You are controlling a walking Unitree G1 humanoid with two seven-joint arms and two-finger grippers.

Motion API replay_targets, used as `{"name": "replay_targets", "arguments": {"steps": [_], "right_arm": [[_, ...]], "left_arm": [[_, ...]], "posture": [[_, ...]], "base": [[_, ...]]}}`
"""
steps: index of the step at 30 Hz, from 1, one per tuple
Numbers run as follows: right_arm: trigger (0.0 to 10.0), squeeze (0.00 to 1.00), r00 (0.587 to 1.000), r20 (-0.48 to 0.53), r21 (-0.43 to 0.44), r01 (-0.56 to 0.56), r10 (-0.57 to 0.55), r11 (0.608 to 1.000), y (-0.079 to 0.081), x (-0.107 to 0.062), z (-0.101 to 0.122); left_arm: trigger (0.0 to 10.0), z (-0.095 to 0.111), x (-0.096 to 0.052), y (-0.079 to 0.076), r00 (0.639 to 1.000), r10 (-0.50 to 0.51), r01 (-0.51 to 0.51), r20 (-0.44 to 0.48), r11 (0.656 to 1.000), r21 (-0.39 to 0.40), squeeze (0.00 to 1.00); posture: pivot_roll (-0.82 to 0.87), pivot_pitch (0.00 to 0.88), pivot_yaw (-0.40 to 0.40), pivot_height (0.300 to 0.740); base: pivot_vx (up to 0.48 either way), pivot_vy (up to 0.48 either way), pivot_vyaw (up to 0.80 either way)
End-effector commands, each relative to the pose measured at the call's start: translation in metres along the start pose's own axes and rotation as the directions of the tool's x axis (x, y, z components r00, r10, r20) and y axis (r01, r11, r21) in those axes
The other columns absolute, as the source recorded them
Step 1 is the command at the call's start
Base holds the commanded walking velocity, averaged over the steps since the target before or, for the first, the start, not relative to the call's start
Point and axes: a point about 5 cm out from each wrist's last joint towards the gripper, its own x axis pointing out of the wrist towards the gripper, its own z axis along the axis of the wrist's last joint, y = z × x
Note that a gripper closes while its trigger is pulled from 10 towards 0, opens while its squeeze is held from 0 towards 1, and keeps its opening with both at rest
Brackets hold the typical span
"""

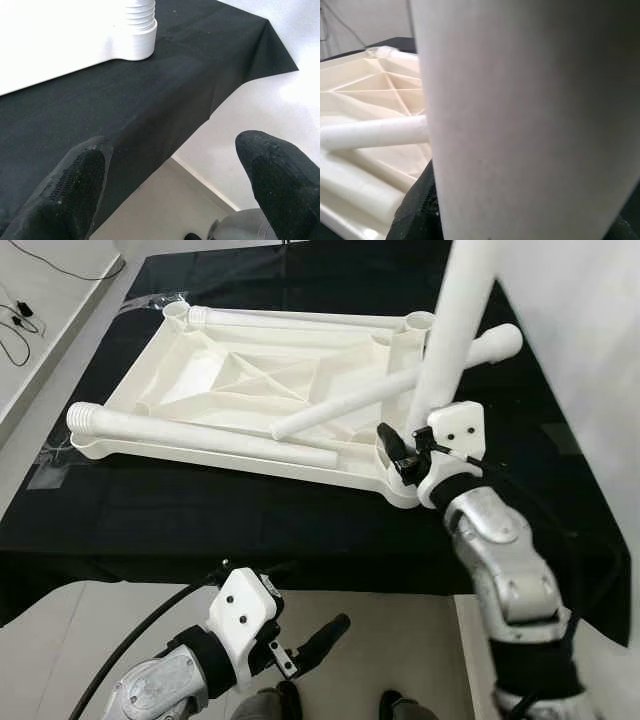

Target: Building children table

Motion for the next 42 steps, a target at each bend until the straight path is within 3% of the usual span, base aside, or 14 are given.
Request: {"name": "replay_targets", "arguments": {"steps": [1,15,16,18,19,23,24,25,26,36,37,38,39,42], "right_arm": [[10.0,0.00,0.924,-0.363,-0.040,0.114,-0.120,0.993,-0.012,-0.013,-0.066],[10.0,0.00,0.932,-0.351,0.015,0.101,-0.089,0.995,-0.006,-0.008,-0.058],[10.0,1.00,0.942,-0.328,0.034,0.088,-0.072,0.996,-0.006,-0.007,-0.054],[10.0,1.00,0.959,-0.281,0.066,0.067,-0.046,0.996,-0.006,-0.004,-0.047],[10.0,1.00,0.989,-0.144,0.137,-0.022,0.042,0.990,-0.007,0.006,-0.023],[10.0,1.00,0.992,-0.036,0.160,-0.117,0.124,0.980,-0.009,0.011,-0.003],[10.0,0.16,0.986,0.004,0.156,-0.166,0.168,0.974,-0.010,0.014,0.006],[10.0,0.16,0.986,0.004,0.156,-0.166,0.168,0.974,-0.010,0.014,0.006],[10.0,0.00,0.960,0.052,0.104,-0.279,0.275,0.955,-0.016,0.019,0.019],[10.0,0.00,0.860,0.051,0.002,-0.508,0.507,0.861,-0.025,0.031,0.028],[9.2,0.00,0.830,0.040,-0.021,-0.556,0.557,0.831,-0.027,0.036,0.028],[5.5,0.00,0.812,0.021,-0.040,-0.582,0.583,0.812,-0.029,0.041,0.028],[0.0,0.00,0.794,0.007,-0.048,-0.607,0.608,0.793,-0.030,0.045,0.028],[0.0,0.00,0.778,-0.010,-0.039,-0.628,0.628,0.777,-0.032,0.053,0.028]], "left_arm": [[10.0,-0.005,-0.001,-0.002,1.000,0.004,-0.004,-0.017,1.000,-0.009,0.00],[10.0,-0.005,-0.001,-0.002,1.000,0.002,-0.003,-0.017,1.000,-0.010,0.00],[10.0,-0.005,-0.001,-0.002,1.000,0.002,-0.002,-0.017,1.000,-0.010,0.00],[10.0,-0.005,-0.001,-0.002,1.000,0.003,-0.003,-0.016,1.000,-0.010,0.00],[10.0,-0.006,0.000,-0.003,1.000,0.003,-0.003,-0.015,1.000,-0.010,0.00],[10.0,-0.006,0.000,-0.003,1.000,0.003,-0.003,-0.014,1.000,-0.011,0.00],[10.0,-0.006,0.000,-0.004,1.000,0.002,-0.002,-0.013,1.000,-0.011,0.00],[10.0,-0.006,0.000,-0.004,1.000,0.002,-0.002,-0.013,1.000,-0.011,0.00],[10.0,-0.006,0.001,-0.004,1.000,0.004,-0.004,-0.010,1.000,-0.012,0.00],[10.0,-0.005,0.003,-0.004,1.000,0.011,-0.011,-0.002,1.000,-0.013,0.00],[10.0,-0.005,0.004,-0.004,1.000,0.012,-0.012,0.000,1.000,-0.013,0.00],[10.0,-0.005,0.004,-0.004,1.000,0.013,-0.013,0.001,1.000,-0.013,0.00],[10.0,-0.005,0.004,-0.004,1.000,0.015,-0.015,0.003,1.000,-0.012,0.00],[10.0,-0.004,0.005,-0.004,1.000,0.019,-0.019,0.004,1.000,-0.011,0.00]], "posture": [[0.05,0.296,0.049,0.740],[0.04,0.291,0.048,0.740],[0.05,0.289,0.049,0.740],[0.05,0.289,0.049,0.740],[0.04,0.285,0.048,0.740],[0.04,0.284,0.046,0.740],[0.04,0.283,0.043,0.740],[0.04,0.283,0.043,0.740],[0.04,0.282,0.038,0.740],[0.04,0.283,0.027,0.740],[0.04,0.280,0.023,0.740],[0.04,0.280,0.021,0.740],[0.04,0.283,0.018,0.740],[0.04,0.282,0.015,0.740]], "base": [[0.000,0.000,0.00],[0.000,0.000,0.00],[0.000,0.000,0.00],[0.000,0.000,0.00],[0.000,0.000,0.00],[0.000,0.000,0.00],[0.000,0.000,0.00],[0.000,0.000,0.00],[0.000,0.000,0.00],[0.000,0.000,0.00],[0.000,0.000,0.00],[0.000,0.000,0.00],[0.000,0.000,0.00],[0.000,0.000,0.00]]}}
